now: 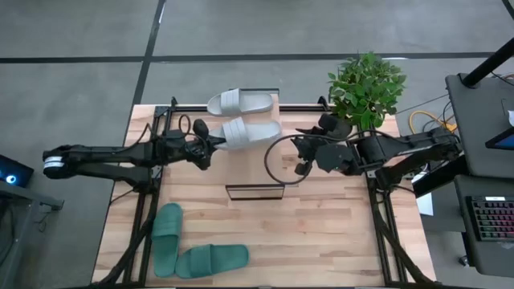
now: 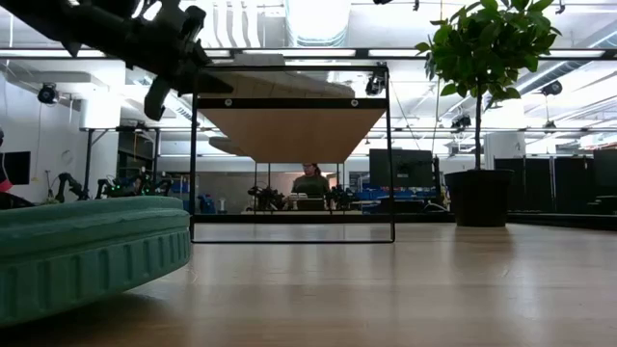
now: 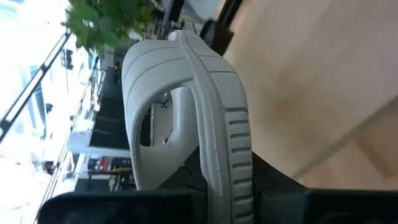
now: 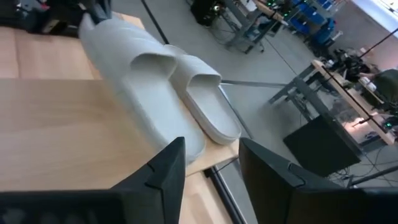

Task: Pick and place slides into the shelf
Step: Put the gray slide on the shelf

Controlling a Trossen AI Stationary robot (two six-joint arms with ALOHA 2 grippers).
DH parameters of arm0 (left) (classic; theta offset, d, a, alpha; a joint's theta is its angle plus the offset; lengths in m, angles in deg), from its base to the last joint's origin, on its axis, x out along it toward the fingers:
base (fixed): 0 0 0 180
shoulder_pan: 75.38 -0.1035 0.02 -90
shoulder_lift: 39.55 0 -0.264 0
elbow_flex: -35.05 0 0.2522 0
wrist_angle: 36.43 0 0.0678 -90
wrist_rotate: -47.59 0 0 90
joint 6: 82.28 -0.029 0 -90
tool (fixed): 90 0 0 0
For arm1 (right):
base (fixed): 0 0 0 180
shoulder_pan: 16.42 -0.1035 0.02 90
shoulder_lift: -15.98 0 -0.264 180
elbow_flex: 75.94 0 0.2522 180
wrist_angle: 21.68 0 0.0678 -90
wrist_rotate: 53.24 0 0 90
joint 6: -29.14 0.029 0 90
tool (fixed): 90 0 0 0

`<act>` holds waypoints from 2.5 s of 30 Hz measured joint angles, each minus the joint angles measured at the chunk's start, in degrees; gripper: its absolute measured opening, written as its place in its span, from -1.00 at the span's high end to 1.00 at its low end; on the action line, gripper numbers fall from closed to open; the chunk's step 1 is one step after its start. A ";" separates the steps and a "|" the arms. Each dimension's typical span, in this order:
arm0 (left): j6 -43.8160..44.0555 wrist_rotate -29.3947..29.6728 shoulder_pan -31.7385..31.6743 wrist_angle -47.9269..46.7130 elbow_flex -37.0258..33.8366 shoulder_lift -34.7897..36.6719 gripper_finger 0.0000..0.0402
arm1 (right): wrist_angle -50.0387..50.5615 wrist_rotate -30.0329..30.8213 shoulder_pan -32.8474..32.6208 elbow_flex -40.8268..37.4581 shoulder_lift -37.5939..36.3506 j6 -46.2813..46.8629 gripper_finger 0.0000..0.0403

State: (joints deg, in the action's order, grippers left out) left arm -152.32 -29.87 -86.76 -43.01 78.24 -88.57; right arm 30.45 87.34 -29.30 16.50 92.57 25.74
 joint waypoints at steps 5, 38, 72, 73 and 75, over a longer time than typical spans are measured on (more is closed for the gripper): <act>-0.89 -0.34 -2.70 -0.51 -1.03 -0.47 0.93 | 0.33 -0.04 0.00 -0.09 0.46 -0.06 0.31; 0.57 1.43 -10.42 8.40 -1.39 -11.74 0.67 | 0.31 -0.06 0.00 -1.29 0.53 0.00 0.37; 9.73 15.33 -10.31 -0.39 -1.67 -11.19 -0.23 | 0.39 -0.06 0.00 -3.68 0.55 1.39 0.35; 9.76 16.35 -10.31 -1.11 -1.67 -11.02 -0.23 | 0.54 -0.06 0.00 -3.71 0.55 1.38 0.35; 9.78 17.33 -10.30 -2.22 -1.67 -10.78 -0.23 | 0.74 -0.06 0.00 -3.71 0.55 1.30 0.34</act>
State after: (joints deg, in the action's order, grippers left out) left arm -142.54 -12.54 -97.07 -45.23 76.56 -99.35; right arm 31.18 87.28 -29.30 12.78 93.12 27.04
